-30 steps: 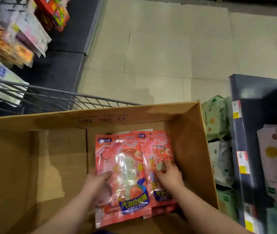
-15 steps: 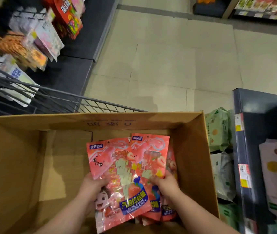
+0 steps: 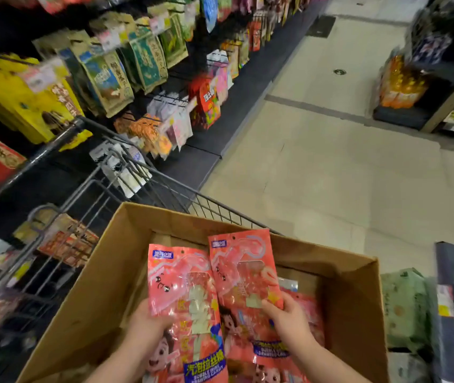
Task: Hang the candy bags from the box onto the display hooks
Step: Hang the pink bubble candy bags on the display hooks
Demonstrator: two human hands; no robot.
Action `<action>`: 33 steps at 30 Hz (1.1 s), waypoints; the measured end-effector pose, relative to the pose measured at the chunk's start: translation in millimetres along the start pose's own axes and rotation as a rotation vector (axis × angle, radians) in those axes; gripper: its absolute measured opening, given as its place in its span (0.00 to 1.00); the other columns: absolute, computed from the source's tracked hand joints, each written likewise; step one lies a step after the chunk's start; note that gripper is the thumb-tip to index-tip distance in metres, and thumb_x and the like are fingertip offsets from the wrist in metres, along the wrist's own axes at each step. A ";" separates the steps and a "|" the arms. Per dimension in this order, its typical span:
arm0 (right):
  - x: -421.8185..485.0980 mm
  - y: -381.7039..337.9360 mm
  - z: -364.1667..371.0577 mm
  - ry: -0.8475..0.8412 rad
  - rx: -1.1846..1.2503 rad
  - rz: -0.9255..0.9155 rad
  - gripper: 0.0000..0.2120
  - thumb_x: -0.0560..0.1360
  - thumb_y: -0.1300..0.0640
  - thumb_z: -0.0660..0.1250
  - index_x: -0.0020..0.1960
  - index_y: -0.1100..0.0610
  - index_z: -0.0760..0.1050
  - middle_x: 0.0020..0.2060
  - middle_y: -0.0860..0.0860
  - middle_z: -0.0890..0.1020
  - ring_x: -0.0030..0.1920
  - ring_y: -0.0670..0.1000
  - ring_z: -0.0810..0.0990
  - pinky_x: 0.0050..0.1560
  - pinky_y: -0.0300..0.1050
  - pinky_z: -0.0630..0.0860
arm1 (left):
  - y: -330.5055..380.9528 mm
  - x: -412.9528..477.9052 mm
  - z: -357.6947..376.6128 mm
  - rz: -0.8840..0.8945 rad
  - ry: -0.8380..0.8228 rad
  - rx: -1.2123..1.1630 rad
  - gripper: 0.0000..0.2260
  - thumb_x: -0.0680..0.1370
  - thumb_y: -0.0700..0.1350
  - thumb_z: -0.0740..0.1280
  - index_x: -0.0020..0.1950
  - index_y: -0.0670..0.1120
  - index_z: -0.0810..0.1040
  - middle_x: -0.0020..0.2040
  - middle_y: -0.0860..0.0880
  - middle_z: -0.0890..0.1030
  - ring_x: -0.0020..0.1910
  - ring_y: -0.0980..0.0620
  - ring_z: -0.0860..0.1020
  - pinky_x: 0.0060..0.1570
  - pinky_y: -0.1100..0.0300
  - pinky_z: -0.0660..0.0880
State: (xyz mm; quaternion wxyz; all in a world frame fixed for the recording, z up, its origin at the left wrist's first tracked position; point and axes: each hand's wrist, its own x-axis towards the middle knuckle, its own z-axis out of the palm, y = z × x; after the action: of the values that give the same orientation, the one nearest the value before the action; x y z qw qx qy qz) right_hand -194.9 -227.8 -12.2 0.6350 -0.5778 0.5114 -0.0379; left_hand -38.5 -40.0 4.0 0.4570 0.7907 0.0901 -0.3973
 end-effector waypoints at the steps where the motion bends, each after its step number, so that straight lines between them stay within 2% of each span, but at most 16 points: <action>1: -2.9 -7.9 3.6 -0.005 -0.008 -0.044 0.07 0.74 0.63 0.69 0.43 0.51 0.78 0.41 0.49 0.83 0.42 0.48 0.81 0.43 0.40 0.78 | 2.8 -6.8 -8.3 0.029 0.026 -0.026 0.18 0.69 0.32 0.74 0.56 0.42 0.77 0.47 0.42 0.83 0.37 0.48 0.78 0.43 0.48 0.78; 2: -6.3 -17.1 8.3 -0.005 -0.025 -0.076 0.06 0.74 0.62 0.69 0.42 0.52 0.78 0.40 0.50 0.83 0.41 0.48 0.81 0.40 0.38 0.76 | 5.2 -12.9 -17.6 0.049 0.054 -0.058 0.16 0.70 0.32 0.73 0.55 0.42 0.76 0.45 0.43 0.83 0.36 0.49 0.78 0.37 0.53 0.77; 4: -13.8 -34.9 19.7 -0.010 -0.042 -0.134 0.04 0.73 0.61 0.70 0.42 0.53 0.78 0.39 0.53 0.84 0.41 0.53 0.82 0.42 0.45 0.78 | 7.1 -22.7 -37.7 0.087 0.075 -0.103 0.15 0.71 0.34 0.74 0.54 0.44 0.77 0.45 0.46 0.84 0.37 0.49 0.80 0.31 0.59 0.73; 6: -24.8 -55.5 34.1 -0.037 -0.048 -0.183 0.01 0.73 0.59 0.70 0.43 0.55 0.78 0.42 0.57 0.85 0.44 0.58 0.83 0.48 0.53 0.79 | 4.6 -32.4 -62.5 0.141 0.089 -0.132 0.15 0.70 0.36 0.75 0.55 0.47 0.79 0.46 0.48 0.86 0.40 0.48 0.83 0.33 0.58 0.75; 7: -30.1 -64.3 42.8 -0.051 -0.043 -0.217 0.01 0.73 0.60 0.70 0.44 0.56 0.79 0.42 0.58 0.85 0.44 0.59 0.83 0.48 0.54 0.79 | 1.5 -37.3 -76.9 0.175 0.102 -0.152 0.16 0.70 0.37 0.75 0.55 0.48 0.80 0.47 0.48 0.86 0.41 0.47 0.83 0.35 0.56 0.76; 10: -55.9 -90.9 72.9 -0.096 -0.042 -0.330 0.03 0.74 0.61 0.69 0.46 0.60 0.79 0.38 0.57 0.83 0.38 0.55 0.80 0.40 0.48 0.77 | -7.9 -64.2 -122.0 0.271 0.189 -0.229 0.16 0.69 0.38 0.76 0.54 0.50 0.80 0.47 0.48 0.86 0.38 0.46 0.81 0.35 0.54 0.76; 12: -81.1 -105.4 96.0 -0.147 -0.050 -0.408 0.01 0.74 0.62 0.69 0.44 0.58 0.79 0.37 0.55 0.82 0.38 0.54 0.79 0.43 0.49 0.77 | -14.7 -89.9 -152.8 0.313 0.255 -0.308 0.16 0.69 0.38 0.77 0.54 0.50 0.80 0.45 0.48 0.86 0.38 0.41 0.82 0.36 0.54 0.76; 14: -108.4 -114.9 121.6 -0.197 -0.061 -0.465 0.04 0.74 0.62 0.68 0.42 0.54 0.78 0.39 0.53 0.83 0.41 0.55 0.81 0.49 0.51 0.78 | -26.7 -117.1 -183.6 0.355 0.291 -0.380 0.18 0.70 0.38 0.76 0.57 0.48 0.78 0.44 0.44 0.86 0.36 0.34 0.81 0.37 0.50 0.76; 16: -138.5 -118.5 146.8 -0.253 -0.072 -0.514 0.03 0.74 0.60 0.69 0.44 0.54 0.78 0.42 0.53 0.84 0.44 0.54 0.82 0.51 0.53 0.79 | -43.8 -145.2 -214.9 0.398 0.335 -0.416 0.17 0.71 0.36 0.75 0.57 0.45 0.77 0.41 0.41 0.85 0.27 0.42 0.77 0.31 0.53 0.72; 18: -168.9 -118.4 172.4 -0.307 -0.090 -0.578 0.02 0.74 0.58 0.69 0.46 0.53 0.78 0.44 0.53 0.84 0.45 0.54 0.83 0.51 0.54 0.80 | -65.5 -176.6 -245.9 0.440 0.407 -0.466 0.13 0.71 0.32 0.71 0.52 0.44 0.78 0.37 0.45 0.85 0.24 0.48 0.75 0.29 0.57 0.71; 21: -221.9 -114.5 212.3 -0.391 -0.118 -0.679 0.05 0.75 0.59 0.69 0.44 0.51 0.75 0.42 0.51 0.82 0.42 0.51 0.81 0.44 0.48 0.79 | -104.6 -224.2 -289.7 0.454 0.484 -0.578 0.13 0.72 0.29 0.68 0.51 0.45 0.78 0.42 0.38 0.83 0.34 0.45 0.75 0.38 0.49 0.70; 23: -255.8 -106.6 239.8 -0.462 -0.143 -0.717 0.04 0.75 0.59 0.69 0.47 0.52 0.76 0.43 0.52 0.84 0.44 0.52 0.83 0.46 0.50 0.80 | -135.2 -255.6 -318.3 0.471 0.534 -0.623 0.16 0.68 0.33 0.73 0.52 0.45 0.78 0.46 0.39 0.84 0.37 0.43 0.77 0.40 0.50 0.72; 26: -306.5 -88.4 284.6 -0.601 -0.191 -0.737 0.06 0.75 0.58 0.69 0.52 0.55 0.77 0.45 0.54 0.85 0.45 0.55 0.84 0.48 0.52 0.81 | -185.0 -301.9 -358.2 0.463 0.612 -0.685 0.25 0.59 0.40 0.75 0.55 0.46 0.78 0.46 0.41 0.85 0.38 0.41 0.79 0.36 0.50 0.74; 28: -338.5 -73.6 318.6 -0.675 -0.205 -0.737 0.07 0.74 0.58 0.70 0.52 0.56 0.78 0.45 0.57 0.85 0.46 0.57 0.84 0.50 0.55 0.81 | -223.4 -328.8 -383.0 0.461 0.693 -0.704 0.28 0.56 0.44 0.75 0.56 0.47 0.78 0.47 0.41 0.85 0.40 0.42 0.80 0.43 0.47 0.76; 31: -387.8 -48.6 368.2 -0.788 -0.227 -0.762 0.06 0.73 0.60 0.71 0.50 0.59 0.79 0.42 0.57 0.84 0.41 0.47 0.84 0.44 0.43 0.81 | -280.3 -367.4 -413.2 0.468 0.809 -0.761 0.19 0.68 0.34 0.72 0.57 0.43 0.77 0.45 0.42 0.82 0.39 0.45 0.78 0.45 0.51 0.74; 33: -418.4 -29.9 398.4 -0.874 -0.263 -0.747 0.08 0.73 0.59 0.70 0.52 0.59 0.79 0.43 0.56 0.85 0.43 0.52 0.85 0.48 0.51 0.82 | -315.3 -391.6 -428.9 0.453 0.890 -0.793 0.15 0.71 0.30 0.69 0.55 0.44 0.78 0.49 0.41 0.83 0.45 0.42 0.80 0.48 0.49 0.75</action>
State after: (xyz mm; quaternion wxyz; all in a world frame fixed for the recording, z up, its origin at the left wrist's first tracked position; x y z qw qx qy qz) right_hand -100.8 306.6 188.4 0.6535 -0.7547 -0.0354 0.0463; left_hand -225.5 565.5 191.4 0.7066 0.6502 0.2419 0.1393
